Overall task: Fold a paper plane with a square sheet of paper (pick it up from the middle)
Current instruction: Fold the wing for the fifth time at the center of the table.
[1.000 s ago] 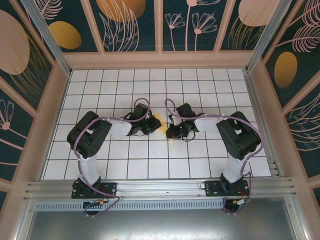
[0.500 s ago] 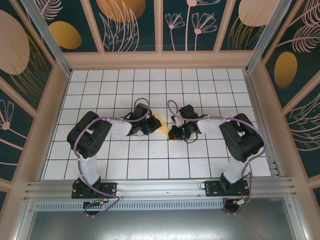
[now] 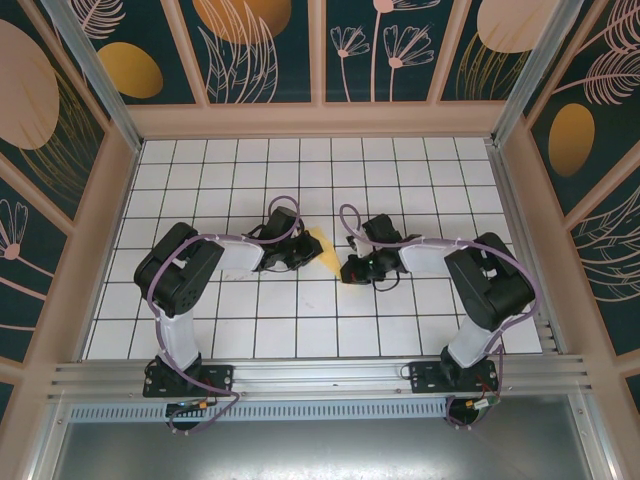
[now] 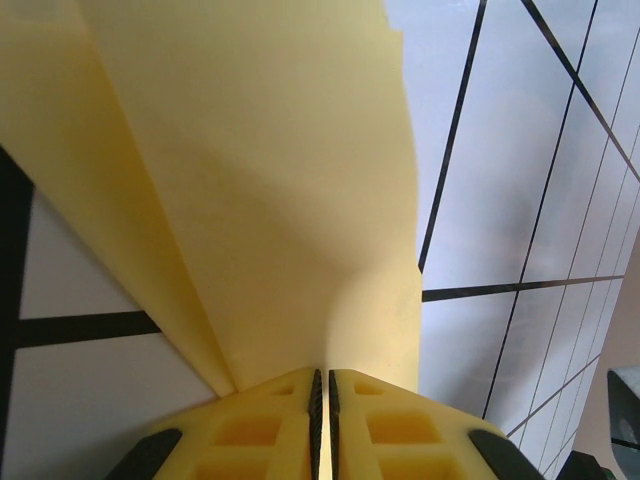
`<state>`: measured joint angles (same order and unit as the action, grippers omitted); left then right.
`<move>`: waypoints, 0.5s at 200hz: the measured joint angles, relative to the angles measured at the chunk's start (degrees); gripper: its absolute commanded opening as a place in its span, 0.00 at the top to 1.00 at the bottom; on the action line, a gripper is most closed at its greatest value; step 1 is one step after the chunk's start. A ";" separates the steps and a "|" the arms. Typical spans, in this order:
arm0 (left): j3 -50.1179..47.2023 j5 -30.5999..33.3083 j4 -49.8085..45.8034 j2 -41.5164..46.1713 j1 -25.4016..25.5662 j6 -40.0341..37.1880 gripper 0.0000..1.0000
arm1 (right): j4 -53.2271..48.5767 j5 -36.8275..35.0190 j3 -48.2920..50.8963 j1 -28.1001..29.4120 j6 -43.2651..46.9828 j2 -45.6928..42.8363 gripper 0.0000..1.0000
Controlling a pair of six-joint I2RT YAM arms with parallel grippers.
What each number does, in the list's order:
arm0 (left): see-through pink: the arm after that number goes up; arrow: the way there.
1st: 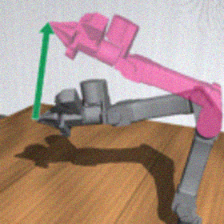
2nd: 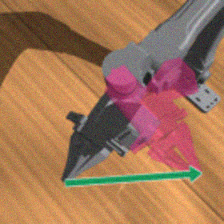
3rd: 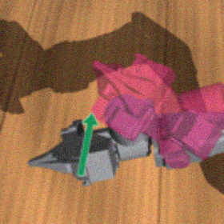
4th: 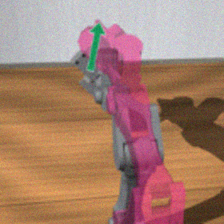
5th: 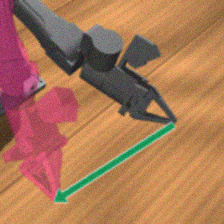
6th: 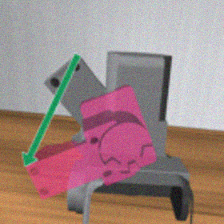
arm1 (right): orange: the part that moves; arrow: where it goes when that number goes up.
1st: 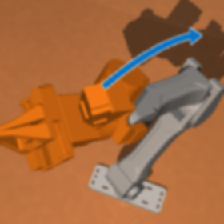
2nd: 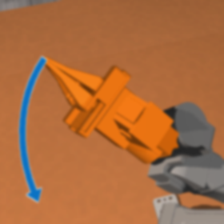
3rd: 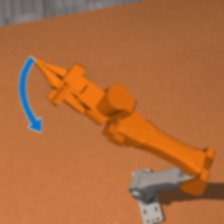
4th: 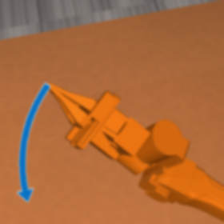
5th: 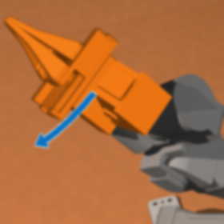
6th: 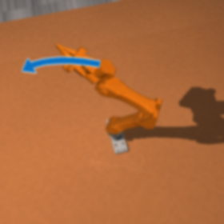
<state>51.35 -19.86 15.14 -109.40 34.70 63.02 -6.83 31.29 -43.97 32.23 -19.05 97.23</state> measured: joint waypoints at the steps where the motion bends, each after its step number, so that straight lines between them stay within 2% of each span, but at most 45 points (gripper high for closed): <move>1: 0.00 0.00 0.00 0.00 0.00 0.00 0.85 | 0.07 0.00 0.02 0.00 -0.04 0.00 0.98; 100: 0.00 0.24 -0.17 -0.11 -0.02 -0.02 0.88 | -1.09 -0.24 2.56 -0.33 -1.49 -2.78 0.95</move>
<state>51.35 -19.62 14.96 -109.51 34.68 63.00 -7.92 31.05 -41.41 31.90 -20.53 94.45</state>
